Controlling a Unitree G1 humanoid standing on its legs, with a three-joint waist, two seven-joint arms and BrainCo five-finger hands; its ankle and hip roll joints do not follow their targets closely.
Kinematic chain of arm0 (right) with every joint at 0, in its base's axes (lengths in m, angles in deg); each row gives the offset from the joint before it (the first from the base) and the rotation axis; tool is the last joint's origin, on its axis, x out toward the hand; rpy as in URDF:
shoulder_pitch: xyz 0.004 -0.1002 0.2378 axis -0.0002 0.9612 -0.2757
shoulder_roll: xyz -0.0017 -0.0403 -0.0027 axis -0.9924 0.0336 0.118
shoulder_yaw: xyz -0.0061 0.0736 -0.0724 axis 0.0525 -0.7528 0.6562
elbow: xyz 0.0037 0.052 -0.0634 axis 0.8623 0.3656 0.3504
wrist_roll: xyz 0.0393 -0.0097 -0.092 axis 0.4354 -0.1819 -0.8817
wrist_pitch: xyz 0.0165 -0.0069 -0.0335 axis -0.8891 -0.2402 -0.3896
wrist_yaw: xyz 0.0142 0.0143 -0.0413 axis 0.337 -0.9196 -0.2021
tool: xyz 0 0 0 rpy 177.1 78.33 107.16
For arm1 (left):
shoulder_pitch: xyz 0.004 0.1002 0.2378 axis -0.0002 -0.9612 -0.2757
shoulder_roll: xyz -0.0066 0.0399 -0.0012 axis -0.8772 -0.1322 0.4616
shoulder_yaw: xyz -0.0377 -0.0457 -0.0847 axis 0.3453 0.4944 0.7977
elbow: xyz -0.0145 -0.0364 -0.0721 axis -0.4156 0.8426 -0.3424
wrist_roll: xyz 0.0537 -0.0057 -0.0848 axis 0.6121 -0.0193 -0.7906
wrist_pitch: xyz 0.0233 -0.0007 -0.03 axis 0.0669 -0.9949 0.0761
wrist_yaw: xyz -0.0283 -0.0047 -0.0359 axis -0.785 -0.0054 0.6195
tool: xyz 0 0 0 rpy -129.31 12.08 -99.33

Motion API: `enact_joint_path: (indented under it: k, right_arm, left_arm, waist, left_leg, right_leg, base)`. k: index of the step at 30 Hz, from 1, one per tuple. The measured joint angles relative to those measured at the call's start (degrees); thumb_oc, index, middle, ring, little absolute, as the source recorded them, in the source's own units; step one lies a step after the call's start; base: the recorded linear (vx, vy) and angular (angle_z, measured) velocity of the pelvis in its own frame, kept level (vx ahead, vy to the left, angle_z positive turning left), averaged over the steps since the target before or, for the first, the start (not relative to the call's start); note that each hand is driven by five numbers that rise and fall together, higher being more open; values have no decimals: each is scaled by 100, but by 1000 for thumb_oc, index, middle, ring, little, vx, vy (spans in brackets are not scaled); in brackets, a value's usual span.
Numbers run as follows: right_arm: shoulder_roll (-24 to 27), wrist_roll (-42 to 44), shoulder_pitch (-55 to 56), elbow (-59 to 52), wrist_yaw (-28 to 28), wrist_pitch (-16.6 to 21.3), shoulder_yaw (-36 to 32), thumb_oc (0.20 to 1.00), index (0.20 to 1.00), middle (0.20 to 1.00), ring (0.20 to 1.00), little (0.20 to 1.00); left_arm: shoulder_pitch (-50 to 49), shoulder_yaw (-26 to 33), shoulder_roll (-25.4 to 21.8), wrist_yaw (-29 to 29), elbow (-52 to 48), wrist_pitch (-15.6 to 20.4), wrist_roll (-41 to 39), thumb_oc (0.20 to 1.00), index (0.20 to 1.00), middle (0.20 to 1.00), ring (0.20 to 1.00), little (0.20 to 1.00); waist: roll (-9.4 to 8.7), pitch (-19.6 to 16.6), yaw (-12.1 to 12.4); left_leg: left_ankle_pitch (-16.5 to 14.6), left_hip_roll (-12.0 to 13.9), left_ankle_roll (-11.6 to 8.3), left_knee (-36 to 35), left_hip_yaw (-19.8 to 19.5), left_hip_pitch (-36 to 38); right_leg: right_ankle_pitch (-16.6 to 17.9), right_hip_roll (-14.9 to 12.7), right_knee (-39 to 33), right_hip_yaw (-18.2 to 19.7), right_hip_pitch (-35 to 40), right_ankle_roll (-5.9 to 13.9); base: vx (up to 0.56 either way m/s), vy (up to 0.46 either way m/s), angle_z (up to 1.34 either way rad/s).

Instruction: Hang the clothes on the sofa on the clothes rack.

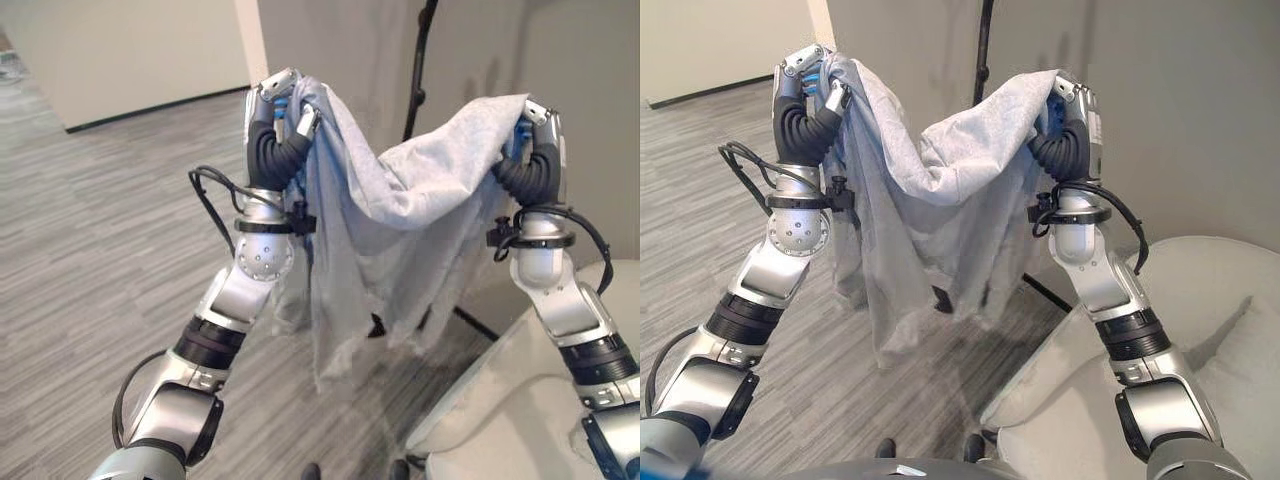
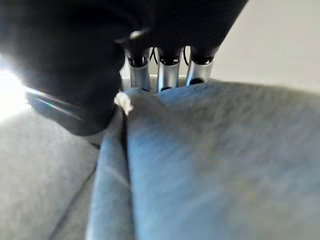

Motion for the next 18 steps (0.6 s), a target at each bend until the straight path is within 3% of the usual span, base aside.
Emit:
enact_joint_path:
  k: [4,7,9,10,11,12,14,15,16,17,18]
  right_arm:
    - [-32,-10,13,-6,1,-38,0,200,200,200,200,200]
    - [-365,-39,82,-6,3,-101,-2,200,200,200,200,200]
    - [-522,-57,75,27,0,-163,8,200,200,200,200,200]
    - [-558,-57,60,107,-1,-165,24,200,200,200,200,200]
    - [-610,-59,88,153,16,-175,55,200,200,200,200,200]
    - [-529,-59,125,145,26,-185,33,200,200,200,200,200]
    - [-373,-50,186,123,20,-191,13,200,200,200,200,200]
    - [-364,-32,211,125,6,-183,23,200,200,200,200,200]
    - [-362,-19,205,123,16,-173,39,200,200,200,200,200]
    - [-290,-7,236,129,22,-124,3,200,200,200,200,200]
    - [-228,-2,241,140,11,-116,2,200,200,200,200,200]
  left_arm:
    - [-11,1,-27,24,-37,-8,1,200,200,200,200,200]
    - [-145,9,-28,67,-38,-8,1,200,200,200,200,200]
    - [-217,14,-154,114,-12,-9,1,200,200,200,200,200]
    - [-252,35,-218,116,-45,-10,1,200,200,200,200,200]
    - [-411,188,-311,128,-149,3,17,200,200,200,200,200]
    - [-570,276,-305,123,-168,-15,13,200,200,200,200,200]
    - [-660,274,-272,143,-166,-13,13,200,200,200,200,200]
    - [-653,273,-216,138,-153,7,1,200,200,200,200,200]
    - [-652,239,-199,123,-123,20,-10,200,200,200,200,200]
    - [-611,149,-191,118,-29,53,-17,200,200,200,200,200]
    - [-549,137,-199,114,10,47,-30,200,200,200,200,200]
  waist:
    - [1,-10,-8]
    - [3,-11,2]
    - [-9,-15,24]
    - [-30,-22,54]
    - [-25,-12,198]
    - [-34,-18,137]
    - [-38,-11,135]
    - [-142,55,187]
    - [-272,179,283]
    - [-248,260,296]
    - [-223,317,251]
  left_leg:
    - [-35,-183,103,-59,106,77]
    - [-80,-276,225,-31,271,130]
    - [-112,-328,292,-30,581,84]
    - [-111,-329,311,-26,707,76]
    - [-203,-219,295,-34,969,72]
    - [-244,-230,306,-59,973,87]
    - [-316,-174,152,153,901,91]
    - [-711,-38,-49,1275,772,-341]
    - [-969,34,-230,2499,325,-1014]
    - [-1056,250,-445,2594,-466,-1437]
    - [-1002,495,-437,1987,-688,-1543]
  right_leg:
    - [60,-175,29,87,19,142]
    - [99,-239,32,224,-3,212]
    - [309,-288,33,345,-216,311]
    - [375,-299,34,165,-294,336]
    - [385,-270,111,-653,-467,258]
    - [258,-305,109,-863,-428,203]
    - [194,-192,97,-701,-341,96]
    - [97,-110,103,-610,-287,-131]
    - [110,-106,58,-520,-254,-266]
    - [30,10,1,-480,-220,-162]
    - [12,83,-1,-541,-235,-174]
  base:
    - [106,191,-9]
    - [-19,134,-32]
    - [-80,6,-55]
    - [-7,-25,-95]
    - [104,-59,-84]
    - [82,-68,-57]
    - [53,-13,1]
    - [164,152,-24]
    - [203,187,-17]
    - [336,346,-11]
    - [223,242,2]
